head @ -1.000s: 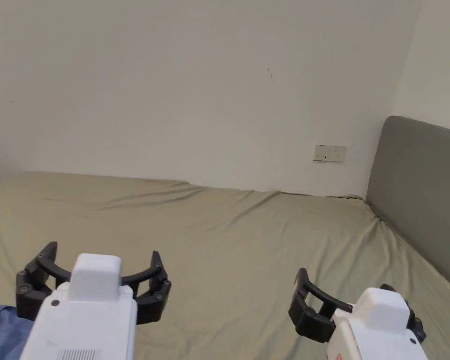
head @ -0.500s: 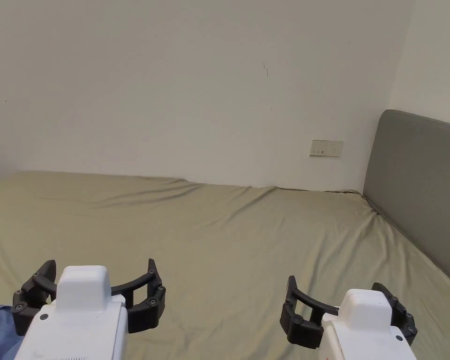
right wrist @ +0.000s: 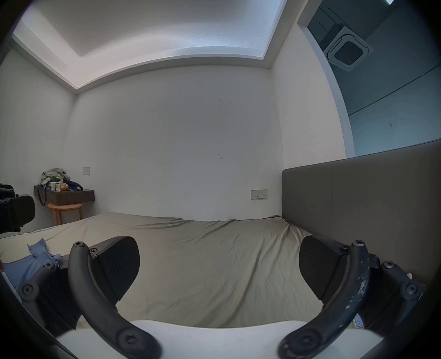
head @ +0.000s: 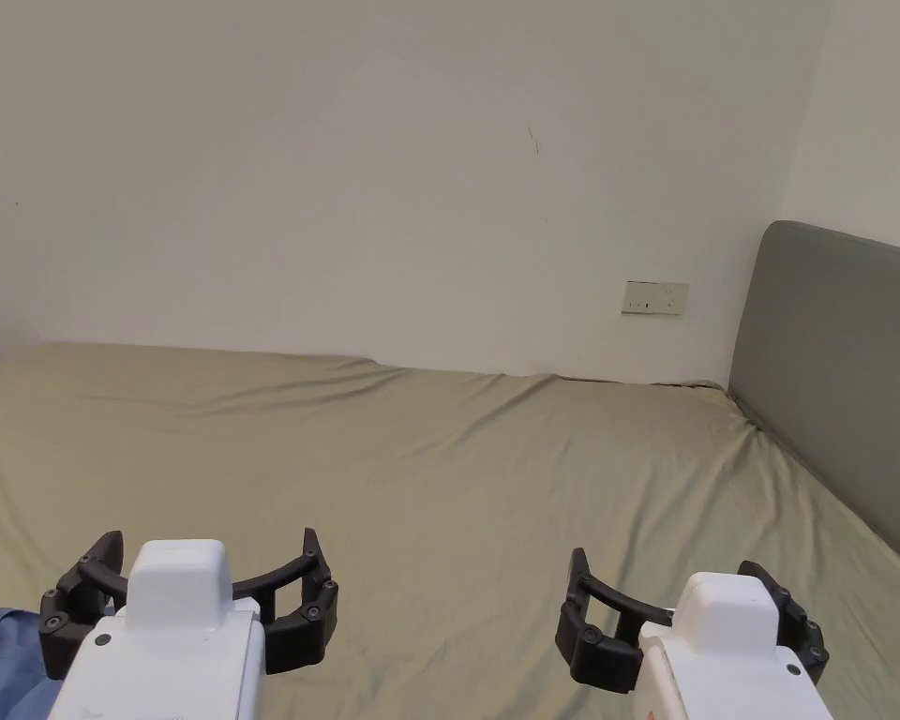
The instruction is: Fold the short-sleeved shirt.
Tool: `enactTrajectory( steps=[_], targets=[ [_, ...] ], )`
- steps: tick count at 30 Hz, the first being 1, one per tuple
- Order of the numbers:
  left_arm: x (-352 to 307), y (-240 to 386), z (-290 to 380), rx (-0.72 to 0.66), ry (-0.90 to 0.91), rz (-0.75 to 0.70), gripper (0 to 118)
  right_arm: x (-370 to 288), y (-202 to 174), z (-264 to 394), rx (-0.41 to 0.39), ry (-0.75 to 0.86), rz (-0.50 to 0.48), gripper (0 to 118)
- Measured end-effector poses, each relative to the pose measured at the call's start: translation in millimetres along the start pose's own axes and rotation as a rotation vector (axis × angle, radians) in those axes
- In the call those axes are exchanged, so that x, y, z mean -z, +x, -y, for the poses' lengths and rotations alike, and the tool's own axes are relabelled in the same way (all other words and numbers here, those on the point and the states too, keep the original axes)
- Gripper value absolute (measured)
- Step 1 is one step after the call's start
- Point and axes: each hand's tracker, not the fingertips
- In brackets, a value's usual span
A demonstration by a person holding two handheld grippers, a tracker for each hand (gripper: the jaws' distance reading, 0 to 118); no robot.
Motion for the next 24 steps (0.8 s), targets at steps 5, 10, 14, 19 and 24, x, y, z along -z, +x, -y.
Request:
enactTrajectory(
  steps=[5,10,14,19,24],
  targets=[
    [2.0,-0.8,0.2,0.005,-0.002,-0.003,118,-0.8,2.0,-0.3,0.011,0.004,0.005,118],
    [3.7,0.7,0.7,0.024,-0.019,0.006,118,-1.1,2.9,-0.6,0.014,0.004,0.009,118],
    [4.1,3.8,2.2,0.046,-0.018,0.012,118,-1.3,3.8,-0.5,0.019,0.005,0.008,118],
    [3.2,5.5,1.7,0.036,-0.013,0.03,118,-2.1,2.5,0.6,0.011,0.014,0.043,118],
    [-5.3,6.9,-0.5,0.019,0.034,0.059,98,-7.7,1.8,-1.1,-0.008,-0.014,0.028,114]
  ],
)
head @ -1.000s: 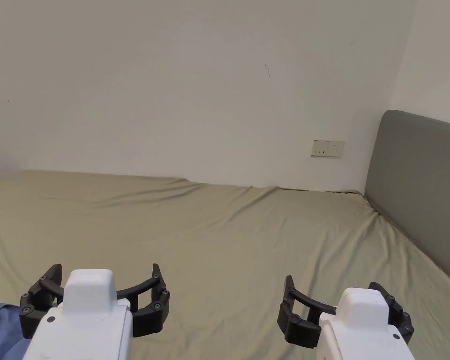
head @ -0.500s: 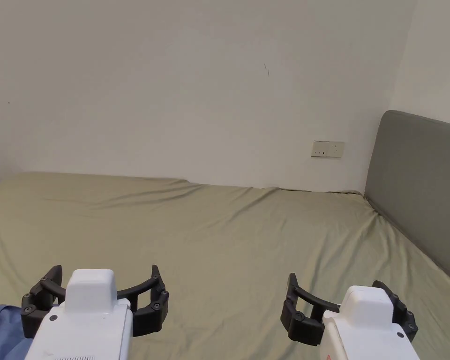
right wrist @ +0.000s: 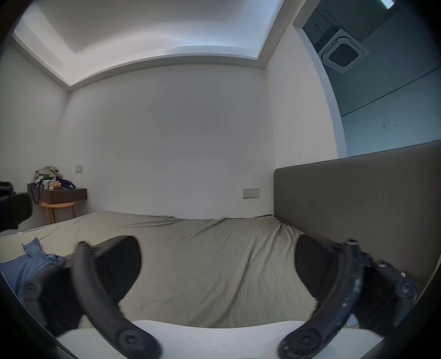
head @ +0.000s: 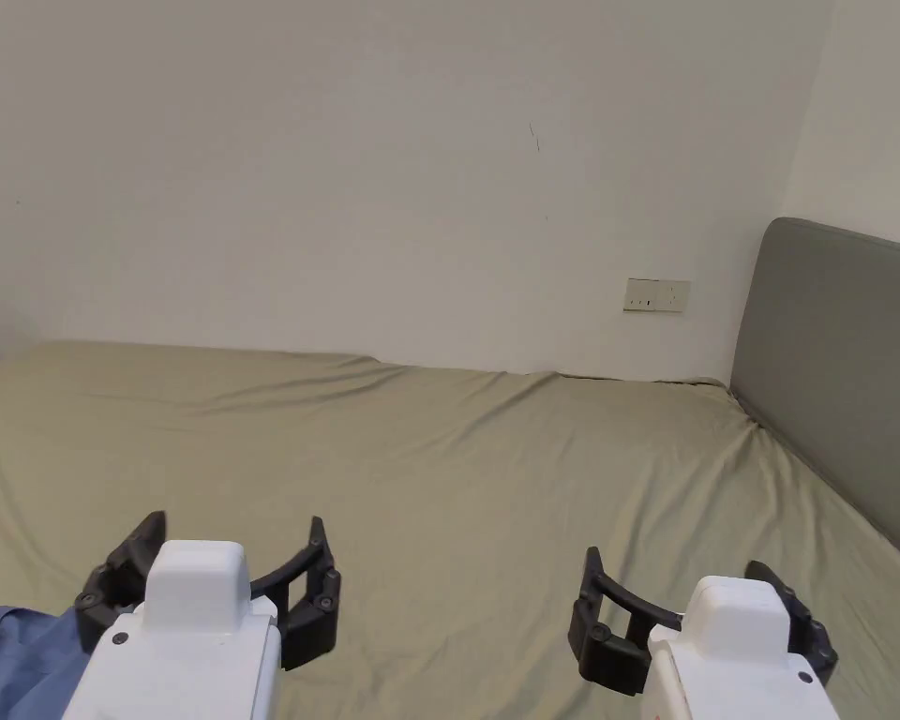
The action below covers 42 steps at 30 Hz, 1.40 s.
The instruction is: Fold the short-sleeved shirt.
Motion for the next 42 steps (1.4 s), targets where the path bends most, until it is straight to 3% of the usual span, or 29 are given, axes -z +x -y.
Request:
enactTrajectory(
  steps=[1,2,3,4,8,11,16,20,27,31,36,42],
  targets=[
    [-1,1,0,0.001,0.008,-0.003,80,-2,-1,1,-0.006,0.009,-0.002,98],
    [-1,2,0,0.002,0.017,-0.007,46,-4,-2,1,-0.013,0.015,0.004,63],
    [-1,2,0,-0.002,0.029,-0.007,20,-5,-3,1,-0.021,0.011,0.014,31],
    [-1,2,0,-0.015,0.041,-0.007,6,-4,-3,0,-0.017,0.003,0.03,9],
    [-1,2,0,-0.051,0.031,0.011,0,-6,6,-1,0.104,-0.008,-0.011,3],
    [-1,2,2,-0.027,0.019,0.026,0,-8,6,-2,0.07,0.0,0.006,2],
    [-3,-5,0,-0.012,0.011,-0.001,0,-6,-7,-6,0.034,0.008,-0.045,2],
    [-15,-48,-6,0.002,0.014,-0.146,0,5,-49,-12,0.042,0.029,-0.187,2],
    [-80,-162,-8,0.068,-0.026,-0.566,0,-2,-186,-14,0.05,0.034,-0.563,2],
    [-124,-204,-5,0.063,-0.06,-0.732,0,-25,-247,-12,0.068,0.019,-0.76,2],
    [-148,-222,-1,0.059,-0.085,-0.802,0,-40,-275,-11,0.054,0.025,-0.84,2],
    [-138,-221,9,0.063,-0.113,-0.779,0,-30,-277,-4,0.03,0.005,-0.828,2]
  ],
)
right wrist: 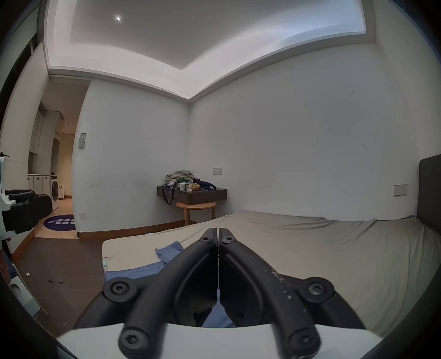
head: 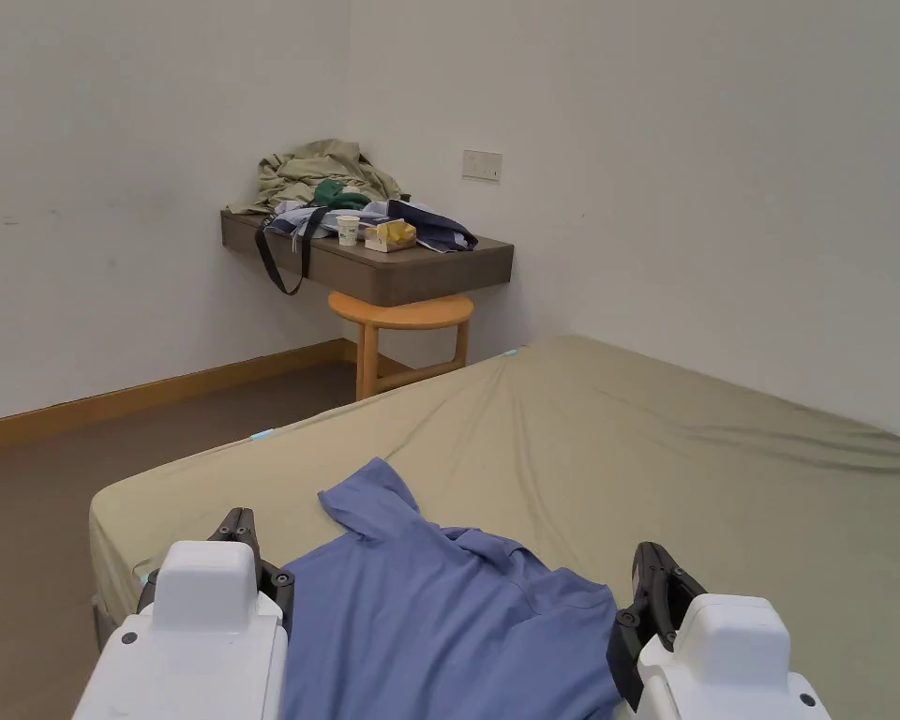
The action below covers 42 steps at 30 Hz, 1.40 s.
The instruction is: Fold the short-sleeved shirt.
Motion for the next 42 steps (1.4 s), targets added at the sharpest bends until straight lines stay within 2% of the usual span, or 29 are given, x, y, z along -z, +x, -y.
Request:
enactTrajectory(
  steps=[6,8,10,14,20,23,24,25,26,27,28,31,37,40,42],
  targets=[
    [36,16,7,-0.002,-0.096,0.059,0,22,6,9,-0.029,-0.084,0.027,2],
    [61,23,7,0.037,-0.206,0.098,0,39,8,13,-0.041,-0.171,0.007,2],
    [95,32,8,0.067,-0.367,0.176,0,63,7,19,-0.051,-0.297,0.018,2],
    [159,50,27,0.125,-0.69,0.237,0,103,4,36,-0.077,-0.449,0.023,2],
    [221,66,85,0.118,-0.997,0.327,0,133,6,67,-0.044,-0.51,0.017,2],
    [252,74,107,0.147,-1.074,0.352,0,143,8,78,-0.051,-0.53,0.031,2],
    [263,77,112,0.149,-1.095,0.362,5,145,10,83,-0.051,-0.534,0.029,2],
    [274,81,117,0.158,-1.125,0.376,19,148,12,86,-0.049,-0.538,0.033,2],
    [284,86,120,0.164,-1.149,0.397,61,150,13,88,-0.048,-0.541,0.04,2],
    [292,92,125,0.164,-1.183,0.432,95,152,14,90,-0.045,-0.543,0.048,2],
    [302,97,133,0.162,-1.208,0.447,117,151,15,86,-0.043,-0.544,0.049,2],
    [325,118,142,0.164,-1.209,0.438,108,154,19,90,-0.039,-0.548,0.064,2],
    [355,157,186,0.277,-1.283,0.412,111,158,29,103,-0.046,-0.569,0.089,2],
    [353,163,197,0.272,-1.323,0.445,111,158,32,105,-0.046,-0.584,0.097,2],
    [354,166,207,0.276,-1.363,0.418,107,157,34,107,-0.048,-0.589,0.102,2]
  ],
)
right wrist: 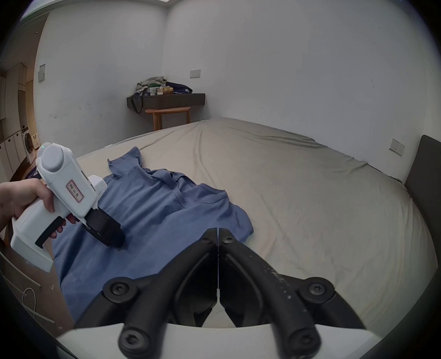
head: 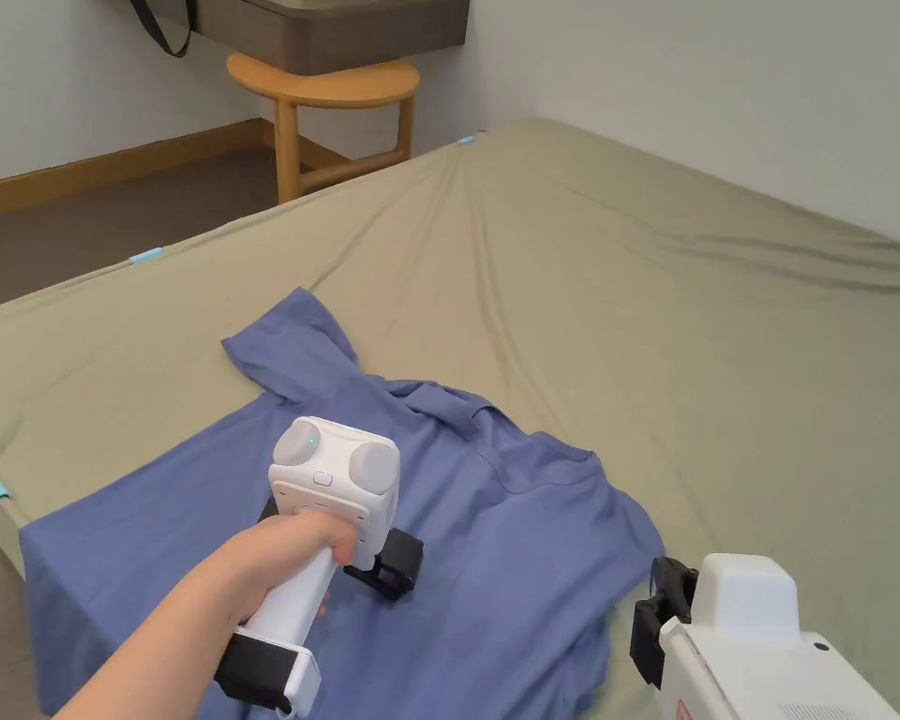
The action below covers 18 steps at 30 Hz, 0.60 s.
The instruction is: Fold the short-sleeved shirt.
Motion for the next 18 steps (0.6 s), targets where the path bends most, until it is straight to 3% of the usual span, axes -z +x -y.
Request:
enactTrajectory(
  steps=[1,4,6,7,10,11,18],
  targets=[
    [4,-1,3,-0.018,0.003,0.014,102,0,1,1,-0.001,-0.001,0.003,2],
    [-3,-4,6,-0.022,0.021,0.026,102,1,3,4,0.004,-0.001,0.007,2],
    [-21,5,20,-0.037,0.022,0.037,87,-1,3,4,0.003,0.002,0.008,2],
    [-26,6,21,-0.043,0.024,0.04,76,-2,4,4,0.005,0.003,0.011,2],
    [-11,6,16,-0.023,0.042,0.017,10,-10,5,3,0.018,0.009,0.009,2],
    [-10,5,17,-0.018,0.054,0.008,0,-15,5,2,0.023,0.011,0.011,2],
    [-38,-10,34,-0.119,0.175,0.078,0,-35,19,6,0.043,0.028,0.034,2]
  ],
)
